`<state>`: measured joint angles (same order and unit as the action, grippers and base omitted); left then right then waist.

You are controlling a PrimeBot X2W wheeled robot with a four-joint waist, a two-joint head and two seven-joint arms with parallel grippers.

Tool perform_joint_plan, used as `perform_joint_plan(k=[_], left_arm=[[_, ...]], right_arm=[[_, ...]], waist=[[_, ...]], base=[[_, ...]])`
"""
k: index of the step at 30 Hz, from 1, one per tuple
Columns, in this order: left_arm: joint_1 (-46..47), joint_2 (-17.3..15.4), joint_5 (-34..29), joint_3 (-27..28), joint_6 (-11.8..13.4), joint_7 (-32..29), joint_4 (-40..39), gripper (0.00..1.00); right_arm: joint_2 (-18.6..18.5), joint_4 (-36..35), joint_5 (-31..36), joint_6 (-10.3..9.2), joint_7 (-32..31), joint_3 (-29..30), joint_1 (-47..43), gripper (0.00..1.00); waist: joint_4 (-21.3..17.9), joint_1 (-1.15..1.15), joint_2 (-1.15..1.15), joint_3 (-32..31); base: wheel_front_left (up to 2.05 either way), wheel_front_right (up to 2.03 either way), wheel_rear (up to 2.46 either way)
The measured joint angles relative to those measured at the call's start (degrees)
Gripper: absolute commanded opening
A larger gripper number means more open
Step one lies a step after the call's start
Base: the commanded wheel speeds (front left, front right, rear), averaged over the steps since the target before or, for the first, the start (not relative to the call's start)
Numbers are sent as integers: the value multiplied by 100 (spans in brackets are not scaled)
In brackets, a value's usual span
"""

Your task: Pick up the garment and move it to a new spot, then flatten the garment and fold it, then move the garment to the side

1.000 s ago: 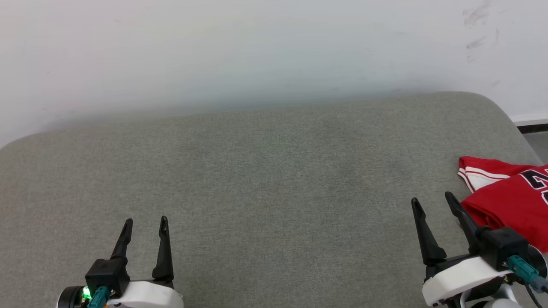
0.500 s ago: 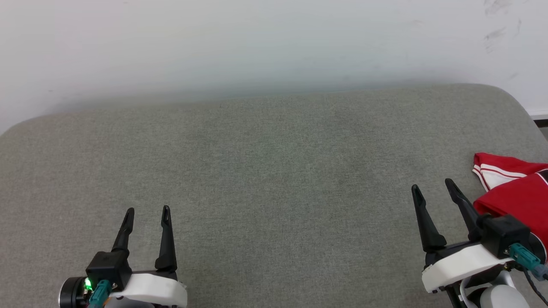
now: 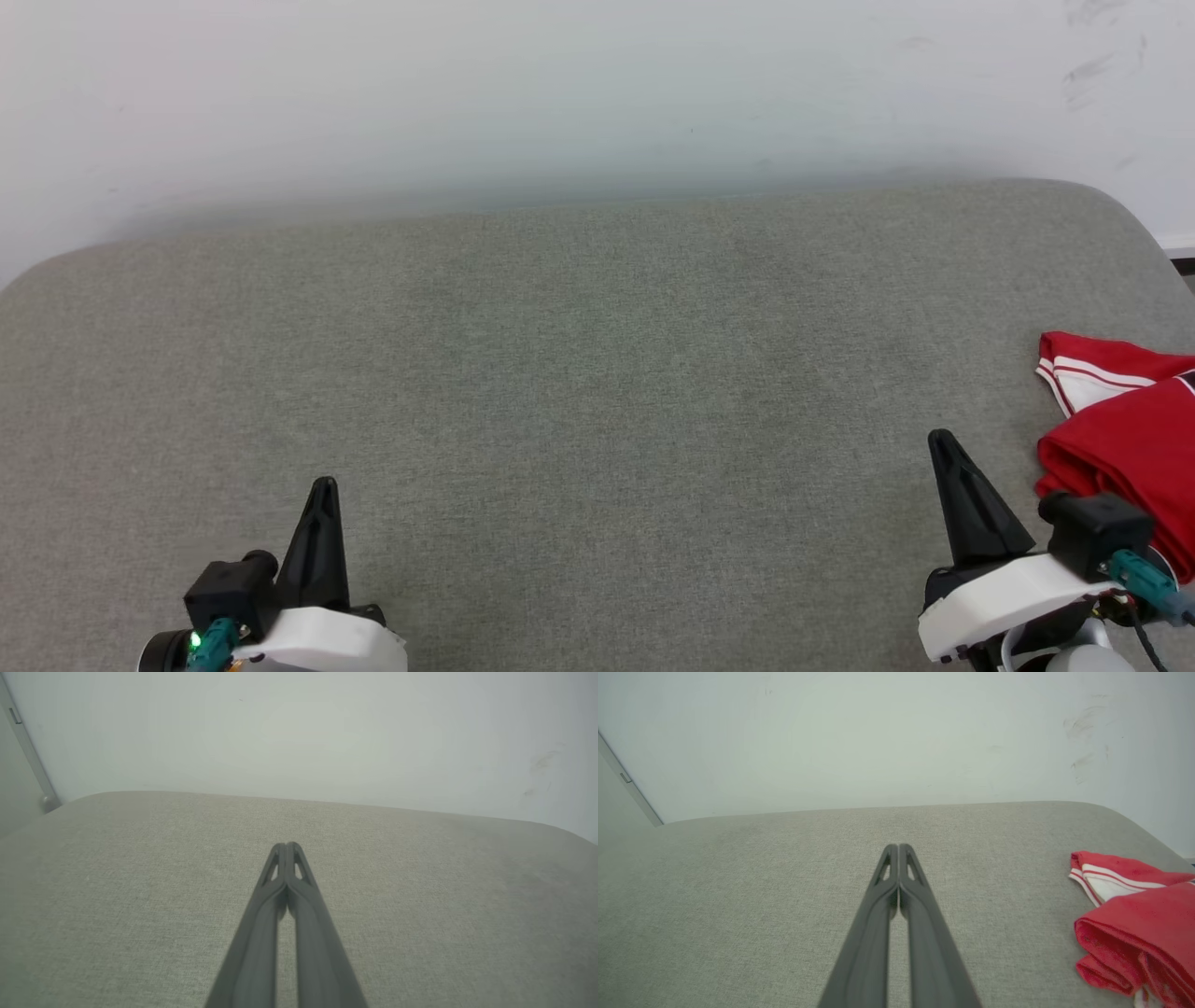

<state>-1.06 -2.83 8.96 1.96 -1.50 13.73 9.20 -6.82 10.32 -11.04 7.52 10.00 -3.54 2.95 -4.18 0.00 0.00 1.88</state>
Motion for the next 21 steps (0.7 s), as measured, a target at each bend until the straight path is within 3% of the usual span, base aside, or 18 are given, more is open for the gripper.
perform_joint_plan(k=[21], left_arm=[[126,0,2234,89,-155,-510,109,0]], right_arm=[[87,93,-2192,0,-428,250,38,0]], waist=[[72,0,0,-30]], base=[[0,0,0]])
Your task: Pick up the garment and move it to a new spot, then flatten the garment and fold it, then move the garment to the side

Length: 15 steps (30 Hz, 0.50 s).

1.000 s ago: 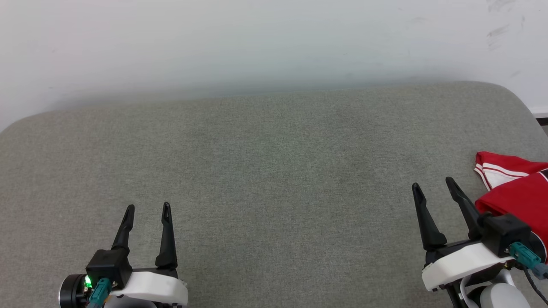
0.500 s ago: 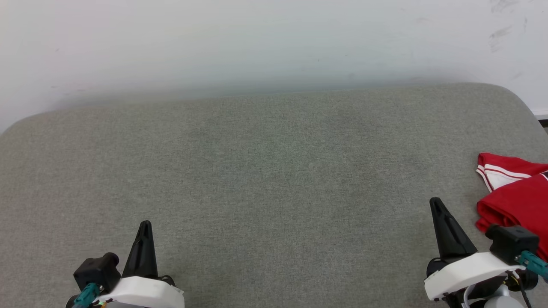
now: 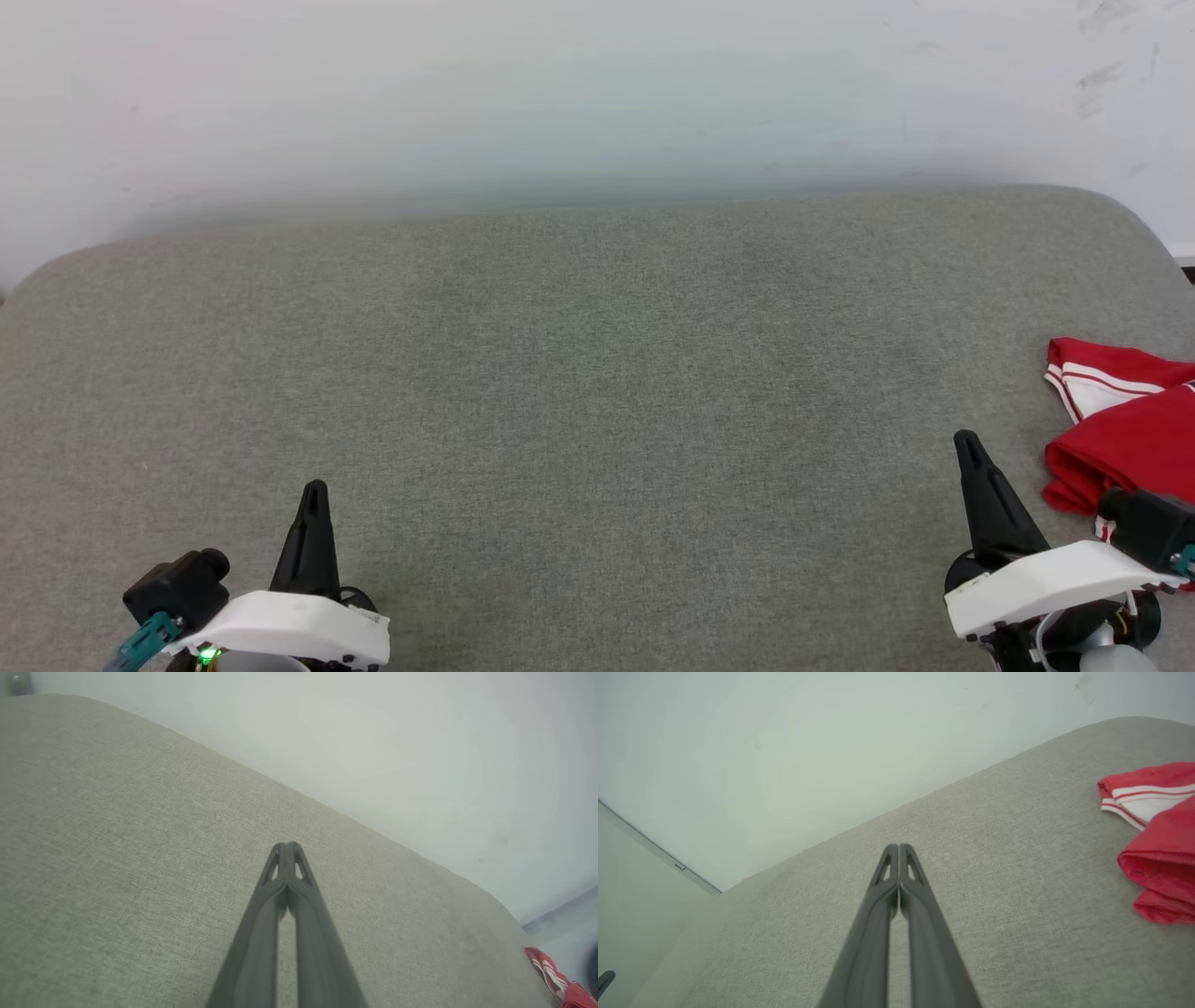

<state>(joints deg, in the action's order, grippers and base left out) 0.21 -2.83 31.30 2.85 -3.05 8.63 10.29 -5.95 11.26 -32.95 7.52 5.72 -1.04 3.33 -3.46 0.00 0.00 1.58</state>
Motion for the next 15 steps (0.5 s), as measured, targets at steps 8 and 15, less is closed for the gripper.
perform_joint_plan(k=[8,15], left_arm=[[48,0,717,44,-47,-178,40,0],[120,1,1296,85,-83,-324,76,0]], right_arm=[[35,29,-701,-1,-133,79,15,0],[60,53,-1252,-1,-255,152,27,0]], waist=[[27,0,0,-11],[50,0,0,-21]], base=[[0,0,0],[0,0,0]])
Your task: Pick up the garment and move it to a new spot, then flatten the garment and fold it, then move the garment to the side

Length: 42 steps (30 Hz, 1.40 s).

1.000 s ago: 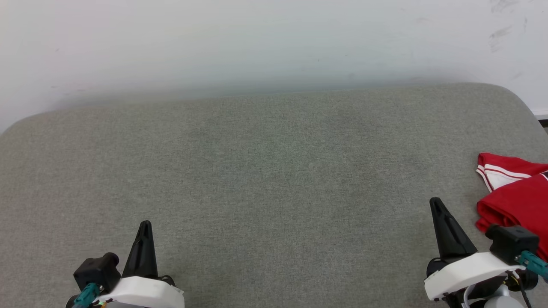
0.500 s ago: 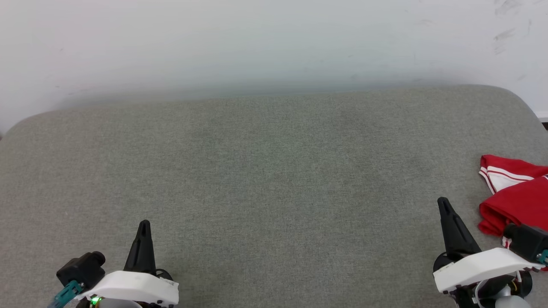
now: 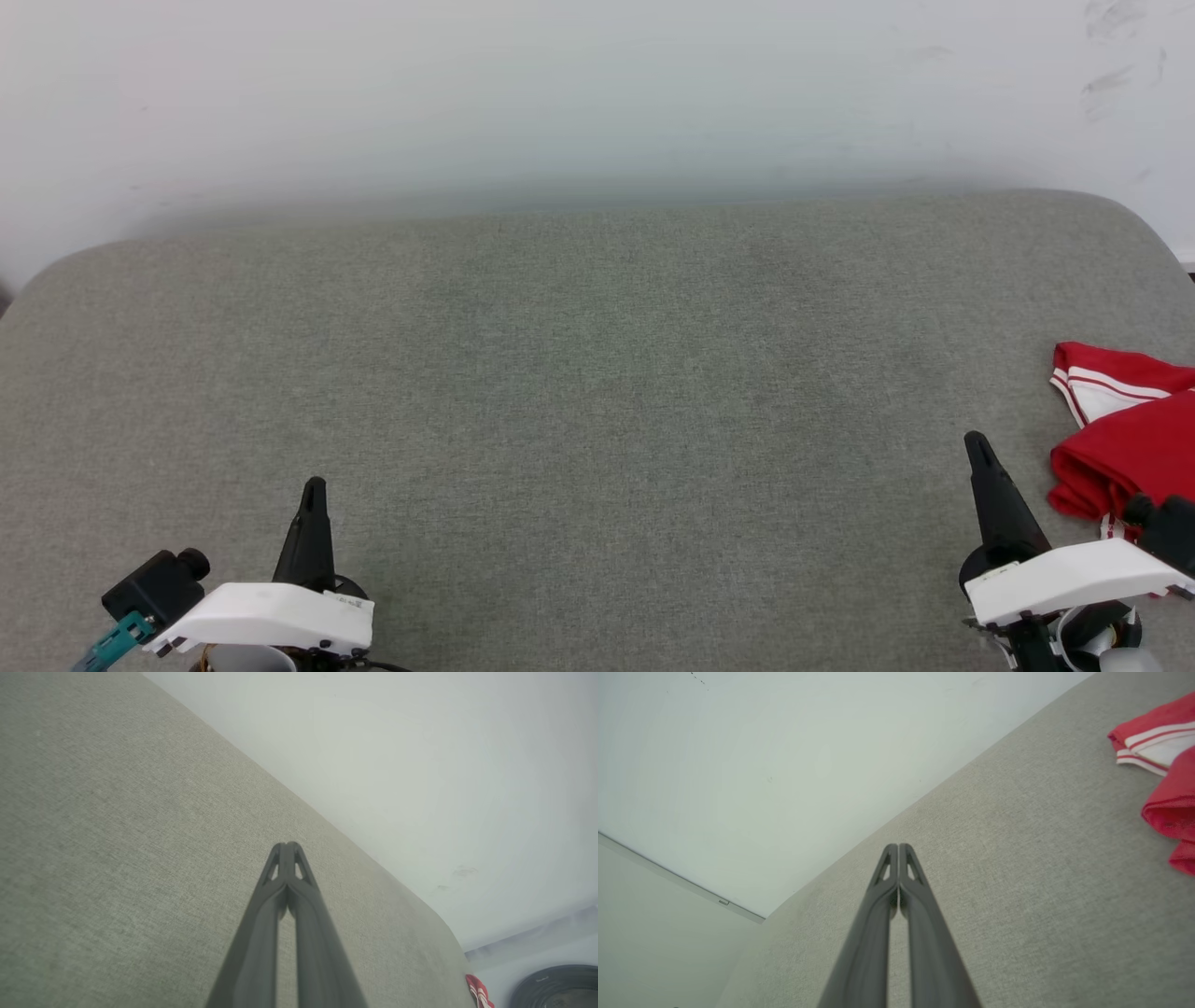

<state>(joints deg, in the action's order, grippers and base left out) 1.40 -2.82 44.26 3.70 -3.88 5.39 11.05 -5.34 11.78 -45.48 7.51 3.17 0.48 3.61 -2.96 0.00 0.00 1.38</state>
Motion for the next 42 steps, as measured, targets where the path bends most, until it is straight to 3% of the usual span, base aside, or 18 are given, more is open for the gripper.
perform_joint_plan(k=[42], left_arm=[[247,-1,2738,160,-199,-682,171,0]], right_arm=[[126,129,-2683,0,-544,335,120,0]], waist=[[142,0,0,-57]], base=[[0,0,0]])
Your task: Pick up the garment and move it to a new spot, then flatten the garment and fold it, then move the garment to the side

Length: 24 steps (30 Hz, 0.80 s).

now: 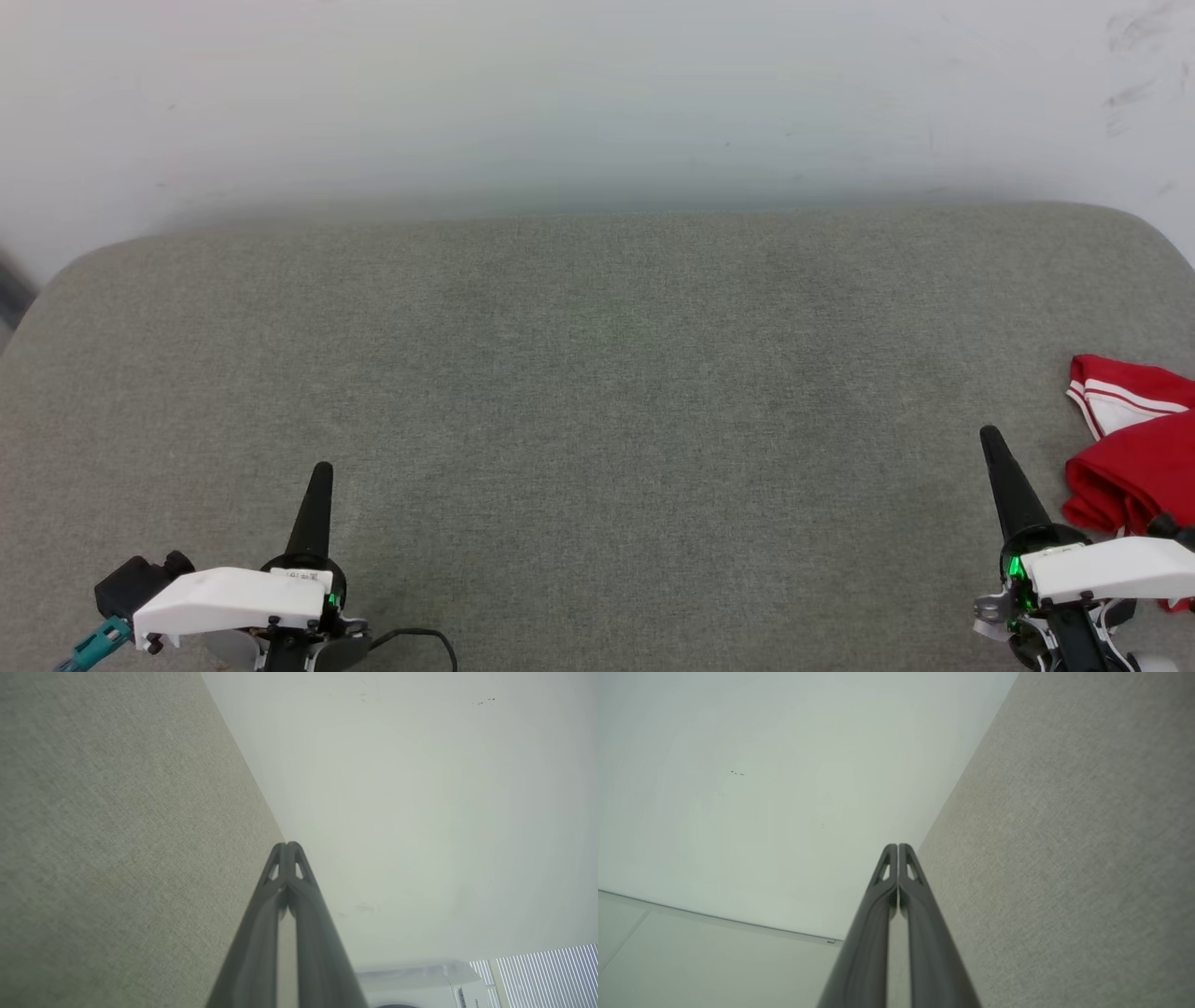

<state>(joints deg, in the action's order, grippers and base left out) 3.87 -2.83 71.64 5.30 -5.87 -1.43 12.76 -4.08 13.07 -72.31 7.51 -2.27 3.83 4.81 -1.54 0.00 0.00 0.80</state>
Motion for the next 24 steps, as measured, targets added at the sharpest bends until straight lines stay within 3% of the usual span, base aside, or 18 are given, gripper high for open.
perform_joint_plan(k=[24], left_arm=[[117,-1,1171,66,-78,-294,73,0]], right_arm=[[56,47,-1135,-1,-234,147,76,0]], waist=[[81,0,0,-33]], base=[[0,0,0]])
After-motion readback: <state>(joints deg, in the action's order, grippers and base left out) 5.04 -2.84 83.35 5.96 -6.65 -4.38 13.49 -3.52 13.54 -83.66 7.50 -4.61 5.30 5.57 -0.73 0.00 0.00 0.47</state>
